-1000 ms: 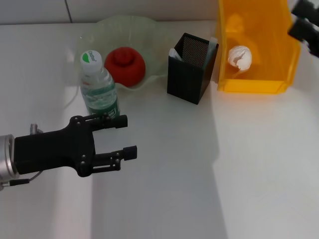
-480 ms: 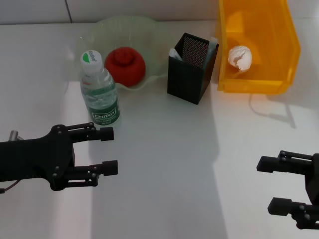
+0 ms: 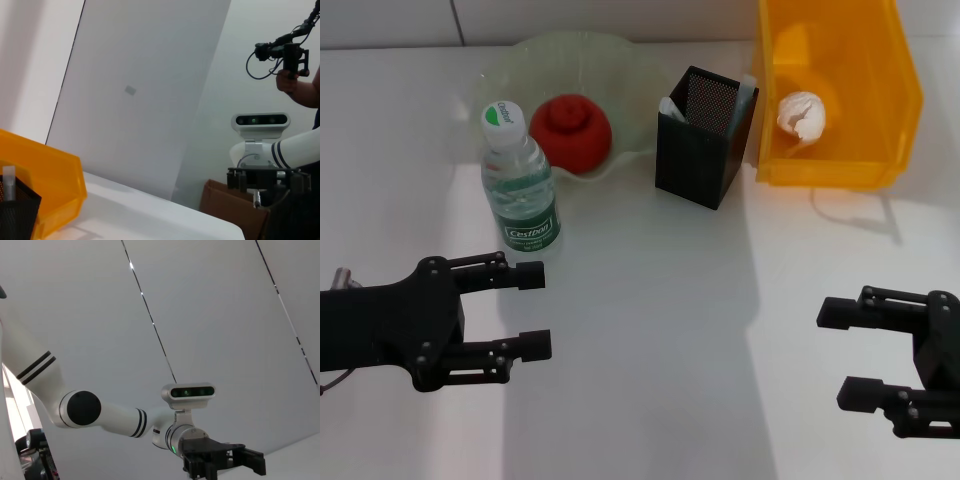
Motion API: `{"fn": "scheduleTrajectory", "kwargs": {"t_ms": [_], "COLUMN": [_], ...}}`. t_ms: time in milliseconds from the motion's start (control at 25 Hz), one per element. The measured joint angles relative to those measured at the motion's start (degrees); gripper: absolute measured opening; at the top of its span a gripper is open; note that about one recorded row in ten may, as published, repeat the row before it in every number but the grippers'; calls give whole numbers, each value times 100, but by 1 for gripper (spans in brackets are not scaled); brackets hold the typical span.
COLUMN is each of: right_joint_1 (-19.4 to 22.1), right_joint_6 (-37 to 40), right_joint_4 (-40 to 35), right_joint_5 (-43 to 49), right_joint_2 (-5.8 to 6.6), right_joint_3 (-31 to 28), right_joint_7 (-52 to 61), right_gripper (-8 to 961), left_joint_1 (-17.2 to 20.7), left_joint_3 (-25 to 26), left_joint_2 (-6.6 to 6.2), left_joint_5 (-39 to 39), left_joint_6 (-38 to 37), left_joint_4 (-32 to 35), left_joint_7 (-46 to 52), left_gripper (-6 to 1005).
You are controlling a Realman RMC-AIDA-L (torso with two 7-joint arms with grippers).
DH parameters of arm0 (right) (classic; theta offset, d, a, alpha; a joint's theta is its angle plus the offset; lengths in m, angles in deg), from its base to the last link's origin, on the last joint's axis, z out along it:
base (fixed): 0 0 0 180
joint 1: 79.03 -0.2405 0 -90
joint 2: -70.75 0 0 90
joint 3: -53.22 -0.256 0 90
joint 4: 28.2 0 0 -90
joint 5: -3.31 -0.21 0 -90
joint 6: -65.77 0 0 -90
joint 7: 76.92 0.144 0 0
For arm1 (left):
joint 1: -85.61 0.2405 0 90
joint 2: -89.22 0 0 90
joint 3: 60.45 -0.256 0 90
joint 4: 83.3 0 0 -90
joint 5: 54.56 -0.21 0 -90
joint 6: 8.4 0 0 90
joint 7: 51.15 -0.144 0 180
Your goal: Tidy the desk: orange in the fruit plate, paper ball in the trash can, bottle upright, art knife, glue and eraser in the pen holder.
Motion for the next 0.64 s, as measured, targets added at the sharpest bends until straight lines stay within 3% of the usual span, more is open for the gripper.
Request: {"fn": "scheduleTrajectory", "kwargs": {"t_ms": [640], "right_joint_1": [-170], "right_joint_6": [-253], "right_joint_4": [210], "right_joint_5": [11], "right_joint_2": [-17], "right_joint_3": [28], "right_joint_7": [82], "right_gripper": [701], "left_joint_1": [20], "left_joint_3": [27], "left_joint_2": [-35], "left_joint_5": [1], "left_joint_6": [-69], "left_joint_4": [0], "left_joint_7": [0], "left_gripper": [755]}}
